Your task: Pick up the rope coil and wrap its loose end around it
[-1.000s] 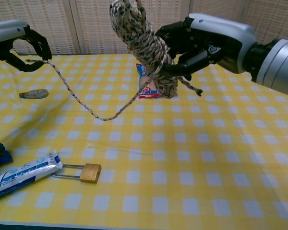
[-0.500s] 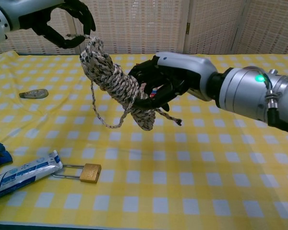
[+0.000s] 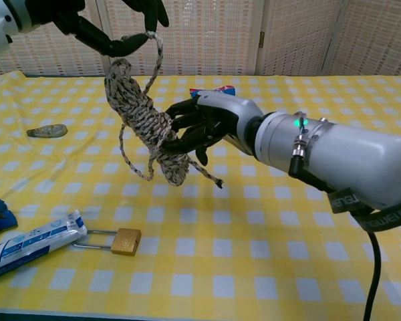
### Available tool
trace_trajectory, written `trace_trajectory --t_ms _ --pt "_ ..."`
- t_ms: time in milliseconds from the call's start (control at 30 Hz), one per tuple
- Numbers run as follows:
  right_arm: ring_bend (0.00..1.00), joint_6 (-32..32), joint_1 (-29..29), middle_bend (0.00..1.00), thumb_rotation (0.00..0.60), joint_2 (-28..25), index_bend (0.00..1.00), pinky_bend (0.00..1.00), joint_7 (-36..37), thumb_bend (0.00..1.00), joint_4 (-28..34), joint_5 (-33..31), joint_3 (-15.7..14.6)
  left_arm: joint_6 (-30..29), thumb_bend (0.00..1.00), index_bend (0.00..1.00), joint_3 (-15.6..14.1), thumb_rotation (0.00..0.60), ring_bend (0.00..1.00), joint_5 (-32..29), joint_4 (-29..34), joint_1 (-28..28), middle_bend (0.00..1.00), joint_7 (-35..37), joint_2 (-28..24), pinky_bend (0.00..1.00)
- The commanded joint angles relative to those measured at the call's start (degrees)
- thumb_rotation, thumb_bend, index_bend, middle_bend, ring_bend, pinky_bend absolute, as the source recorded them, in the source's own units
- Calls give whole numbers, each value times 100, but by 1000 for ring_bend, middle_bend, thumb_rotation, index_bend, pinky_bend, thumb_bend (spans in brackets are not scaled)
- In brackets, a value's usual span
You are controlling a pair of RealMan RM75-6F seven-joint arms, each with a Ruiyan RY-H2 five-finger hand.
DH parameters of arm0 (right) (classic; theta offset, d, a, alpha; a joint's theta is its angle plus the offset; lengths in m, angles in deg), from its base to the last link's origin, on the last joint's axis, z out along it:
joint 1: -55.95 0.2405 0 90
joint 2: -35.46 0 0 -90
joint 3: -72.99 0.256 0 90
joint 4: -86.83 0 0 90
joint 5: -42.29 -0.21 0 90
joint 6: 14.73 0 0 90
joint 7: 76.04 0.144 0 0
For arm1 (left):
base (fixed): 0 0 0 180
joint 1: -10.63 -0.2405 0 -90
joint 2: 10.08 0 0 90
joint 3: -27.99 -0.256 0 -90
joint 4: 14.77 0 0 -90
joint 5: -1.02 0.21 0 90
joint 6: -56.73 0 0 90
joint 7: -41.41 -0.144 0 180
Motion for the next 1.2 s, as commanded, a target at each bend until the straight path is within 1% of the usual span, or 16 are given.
trace_trajectory --t_ms 33,233,300,367,500,567,633,933,1200 --pt "786 87 -4 736 600 249 901 702 237 691 -247 -213 227 -117 556 626 -152 600 270 226 148 -106 348 249 -61 213" --pt "783 470 -133 740 600 792 901 702 778 691 -646 -217 599 -333 557 626 -366 600 241 626 213 -241 315 364 -98 211" --pt "784 563 -175 740 600 886 901 702 904 691 -700 -170 667 -371 557 626 -401 600 238 676 221 -271 310 387 -106 209" --pt "786 773 -278 740 600 1055 901 702 1213 690 -783 -69 845 -464 558 627 -503 600 232 774 231 -365 303 451 -144 209" --pt "796 961 -433 742 600 1154 902 705 1628 691 -859 201 1009 -607 558 627 -639 600 224 860 138 -521 293 577 -192 206" --pt "798 953 -547 744 600 1098 904 709 1893 691 -782 254 1122 -659 558 627 -706 600 224 832 66 -615 292 670 -224 204" --pt "796 931 -635 744 600 980 905 709 2014 692 -716 381 1152 -701 557 628 -750 600 226 768 -34 -704 292 775 -254 202" --pt "793 947 -1013 746 600 417 908 709 2330 693 -358 912 1107 -712 557 633 -769 600 237 252 -642 -1000 292 1176 -335 200" --pt "791 1008 -1283 747 600 -41 908 709 2616 693 -10 1255 1101 -401 557 633 -740 600 238 -311 -1201 -1130 292 1369 -305 197"
